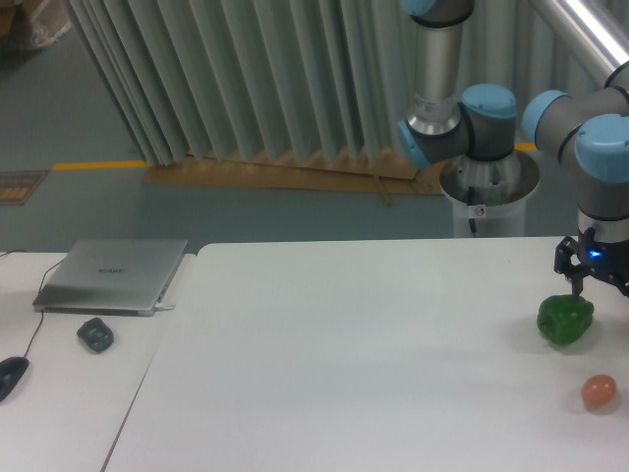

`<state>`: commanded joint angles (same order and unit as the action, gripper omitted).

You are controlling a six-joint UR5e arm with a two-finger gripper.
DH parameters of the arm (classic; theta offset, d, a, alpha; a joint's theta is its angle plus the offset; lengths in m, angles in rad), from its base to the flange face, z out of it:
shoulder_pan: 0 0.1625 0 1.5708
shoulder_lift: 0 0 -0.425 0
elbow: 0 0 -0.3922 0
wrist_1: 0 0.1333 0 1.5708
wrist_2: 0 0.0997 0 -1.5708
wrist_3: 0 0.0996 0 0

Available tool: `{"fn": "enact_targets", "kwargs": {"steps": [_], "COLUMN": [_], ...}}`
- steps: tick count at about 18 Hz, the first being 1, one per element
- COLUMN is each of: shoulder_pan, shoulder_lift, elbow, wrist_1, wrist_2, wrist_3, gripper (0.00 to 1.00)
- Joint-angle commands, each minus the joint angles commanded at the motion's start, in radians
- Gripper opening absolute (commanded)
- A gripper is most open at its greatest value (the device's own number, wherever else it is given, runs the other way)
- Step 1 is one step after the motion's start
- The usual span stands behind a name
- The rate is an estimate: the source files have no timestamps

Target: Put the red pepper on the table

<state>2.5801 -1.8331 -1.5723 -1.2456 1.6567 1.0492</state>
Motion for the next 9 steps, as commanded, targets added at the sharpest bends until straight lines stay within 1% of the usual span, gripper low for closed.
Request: {"fn": "enact_targets", "kwargs": {"steps": [9], "shoulder_pan": [0.002], "shoulder_lift": [0.000], "elbow": [0.008], "wrist_1": [-0.002], "wrist_2": [0.002], "wrist_3": [0.002], "gripper": [1.00]}}
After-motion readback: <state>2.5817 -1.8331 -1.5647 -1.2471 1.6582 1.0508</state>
